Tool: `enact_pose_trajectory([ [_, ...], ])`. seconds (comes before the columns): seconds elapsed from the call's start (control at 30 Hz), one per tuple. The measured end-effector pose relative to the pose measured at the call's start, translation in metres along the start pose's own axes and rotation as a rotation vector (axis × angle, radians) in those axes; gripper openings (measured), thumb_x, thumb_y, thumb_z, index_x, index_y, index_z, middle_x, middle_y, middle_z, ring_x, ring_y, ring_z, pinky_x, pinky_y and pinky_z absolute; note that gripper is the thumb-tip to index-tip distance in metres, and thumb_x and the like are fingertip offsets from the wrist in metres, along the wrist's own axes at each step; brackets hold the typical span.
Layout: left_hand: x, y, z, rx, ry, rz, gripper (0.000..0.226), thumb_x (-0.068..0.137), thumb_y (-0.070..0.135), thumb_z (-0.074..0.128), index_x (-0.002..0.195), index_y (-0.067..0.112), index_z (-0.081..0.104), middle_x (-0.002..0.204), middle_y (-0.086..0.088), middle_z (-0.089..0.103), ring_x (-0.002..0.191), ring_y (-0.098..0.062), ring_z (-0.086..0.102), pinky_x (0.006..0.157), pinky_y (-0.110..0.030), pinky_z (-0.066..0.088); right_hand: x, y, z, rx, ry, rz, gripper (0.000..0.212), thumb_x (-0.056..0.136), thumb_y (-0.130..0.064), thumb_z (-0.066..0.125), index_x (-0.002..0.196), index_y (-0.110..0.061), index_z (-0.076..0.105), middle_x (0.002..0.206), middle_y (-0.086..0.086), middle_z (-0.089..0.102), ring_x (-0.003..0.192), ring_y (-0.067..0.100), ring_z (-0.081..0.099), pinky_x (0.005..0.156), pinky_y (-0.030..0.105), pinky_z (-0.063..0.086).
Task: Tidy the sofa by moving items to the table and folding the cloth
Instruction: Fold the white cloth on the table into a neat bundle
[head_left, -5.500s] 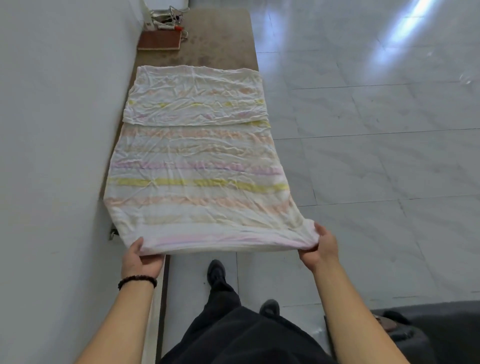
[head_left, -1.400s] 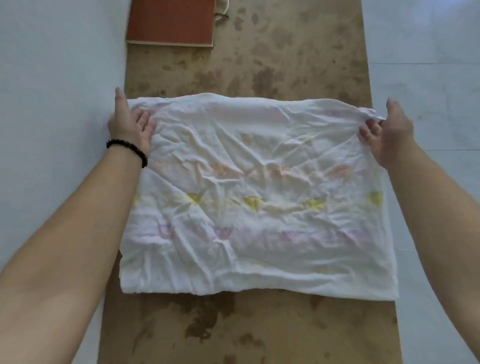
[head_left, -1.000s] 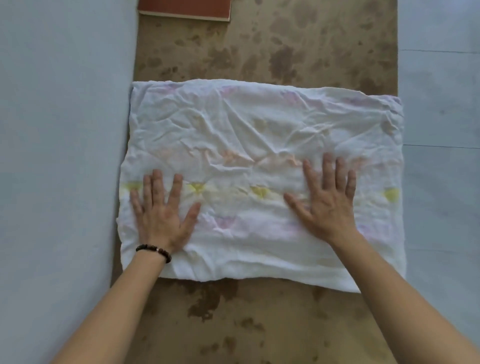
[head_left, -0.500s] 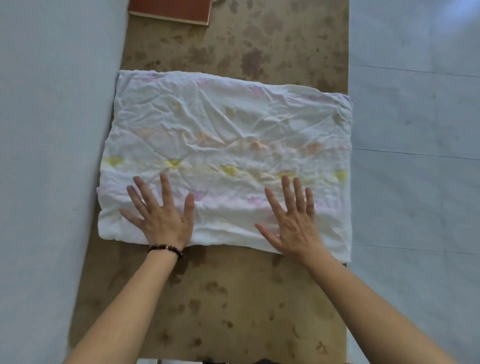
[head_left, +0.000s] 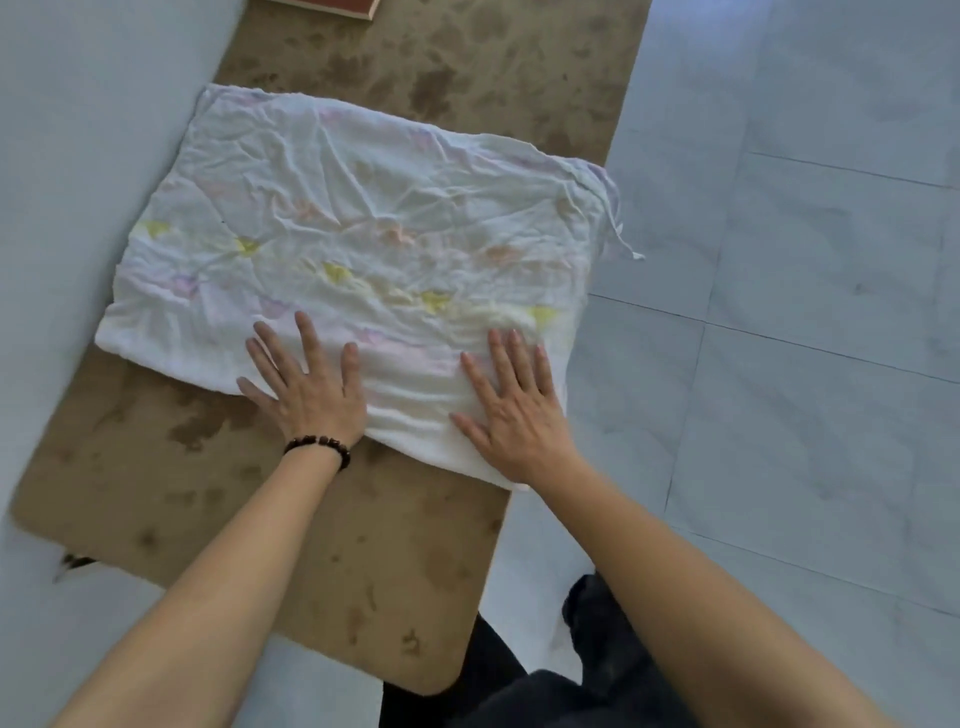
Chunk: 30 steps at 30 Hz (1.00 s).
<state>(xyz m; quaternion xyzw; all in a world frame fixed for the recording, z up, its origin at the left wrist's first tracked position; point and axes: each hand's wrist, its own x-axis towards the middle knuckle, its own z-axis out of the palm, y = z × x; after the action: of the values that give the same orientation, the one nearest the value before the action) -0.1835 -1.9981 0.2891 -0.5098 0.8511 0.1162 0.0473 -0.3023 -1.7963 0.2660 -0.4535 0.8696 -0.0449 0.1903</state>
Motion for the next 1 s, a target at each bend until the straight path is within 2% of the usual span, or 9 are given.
enact_pose_trajectory([
  [0.1, -0.048, 0.074, 0.025, -0.04, -0.037, 0.017, 0.072, 0.094, 0.069, 0.01, 0.153, 0.035, -0.015, 0.16, -0.01, -0.023, 0.147, -0.028, -0.02, 0.113, -0.061, -0.012, -0.017, 0.053, -0.012, 0.059, -0.047, 0.1, 0.072, 0.098, -0.066, 0.015, 0.157, -0.031, -0.009, 0.162, 0.008, -0.025, 0.148, 0.028, -0.027, 0.119, 0.05, -0.018],
  [0.2, -0.073, 0.12, 0.052, -0.023, -0.116, -0.015, 0.079, 0.087, 0.077, 0.007, 0.152, 0.037, -0.014, 0.16, -0.009, -0.023, 0.147, -0.028, -0.02, 0.112, -0.066, -0.009, -0.019, 0.099, -0.025, 0.112, -0.071, 0.238, 0.069, 0.101, -0.059, 0.015, 0.157, -0.025, -0.006, 0.163, 0.012, -0.02, 0.149, 0.033, -0.022, 0.12, 0.05, -0.013],
  [0.37, -0.078, 0.127, 0.071, 0.076, -0.095, -0.073, 0.079, 0.087, 0.078, 0.008, 0.153, 0.038, -0.009, 0.162, -0.007, -0.015, 0.149, -0.027, -0.016, 0.113, -0.066, -0.005, 0.03, 0.147, -0.048, 0.236, 0.02, 0.244, 0.063, 0.105, -0.034, 0.035, 0.158, -0.017, 0.005, 0.165, 0.013, -0.004, 0.152, 0.032, -0.004, 0.122, 0.047, 0.007],
  [0.5, -0.074, 0.127, 0.074, 0.079, -0.055, -0.076, 0.078, 0.089, 0.076, 0.01, 0.154, 0.037, -0.008, 0.163, -0.005, -0.015, 0.149, -0.026, -0.014, 0.113, -0.065, -0.004, 0.101, 0.163, -0.071, 0.483, 0.128, 0.379, 0.071, 0.098, -0.014, 0.044, 0.157, -0.012, 0.004, 0.165, 0.011, 0.007, 0.152, 0.028, 0.005, 0.122, 0.036, 0.005],
  [0.63, -0.073, 0.128, 0.074, 0.085, -0.053, -0.092, 0.076, 0.09, 0.075, 0.011, 0.154, 0.036, -0.007, 0.163, -0.005, -0.013, 0.149, -0.025, -0.013, 0.113, -0.066, -0.001, 0.151, 0.179, -0.089, 0.527, 0.113, 0.422, 0.071, 0.097, -0.019, 0.049, 0.157, -0.012, 0.012, 0.161, 0.01, 0.024, 0.148, 0.026, 0.021, 0.119, 0.034, 0.018],
  [0.7, -0.072, 0.129, 0.074, 0.098, -0.054, -0.098, 0.076, 0.09, 0.074, 0.009, 0.154, 0.035, -0.005, 0.163, -0.005, -0.014, 0.149, -0.024, -0.015, 0.113, -0.066, 0.0, 0.159, 0.194, -0.096, 0.513, 0.139, 0.429, 0.05, 0.1, -0.019, 0.042, 0.149, -0.014, 0.036, 0.144, 0.008, 0.05, 0.133, 0.025, 0.045, 0.102, 0.029, 0.035],
  [0.8, -0.073, 0.132, 0.072, 0.095, -0.051, -0.098, 0.075, 0.091, 0.073, 0.011, 0.155, 0.035, -0.005, 0.162, -0.004, -0.016, 0.149, -0.023, -0.016, 0.114, -0.065, 0.0, 0.155, 0.217, -0.104, 0.486, 0.169, 0.412, 0.036, 0.101, -0.019, 0.033, 0.123, -0.013, 0.059, 0.114, 0.007, 0.064, 0.103, 0.025, 0.056, 0.079, 0.026, 0.035],
  [0.9, -0.074, 0.134, 0.071, 0.106, -0.047, -0.104, 0.074, 0.091, 0.072, 0.013, 0.154, 0.036, -0.004, 0.163, -0.003, -0.014, 0.149, -0.022, -0.015, 0.115, -0.064, -0.001, 0.152, 0.234, -0.114, 0.603, 0.131, 0.383, 0.026, 0.094, -0.02, 0.035, 0.091, -0.014, 0.06, 0.082, -0.002, 0.056, 0.08, 0.018, 0.049, 0.07, 0.029, 0.036],
  [1.0, -0.073, 0.135, 0.072, 0.122, -0.025, -0.106, 0.073, 0.091, 0.071, 0.015, 0.154, 0.037, -0.001, 0.163, -0.002, -0.011, 0.15, -0.022, -0.012, 0.115, -0.062, -0.002, 0.169, 0.251, -0.127, 0.754, 0.06, 0.416, 0.027, 0.088, -0.033, 0.044, 0.065, -0.02, 0.041, 0.061, -0.007, 0.036, 0.058, 0.012, 0.035, 0.054, 0.027, 0.029],
])
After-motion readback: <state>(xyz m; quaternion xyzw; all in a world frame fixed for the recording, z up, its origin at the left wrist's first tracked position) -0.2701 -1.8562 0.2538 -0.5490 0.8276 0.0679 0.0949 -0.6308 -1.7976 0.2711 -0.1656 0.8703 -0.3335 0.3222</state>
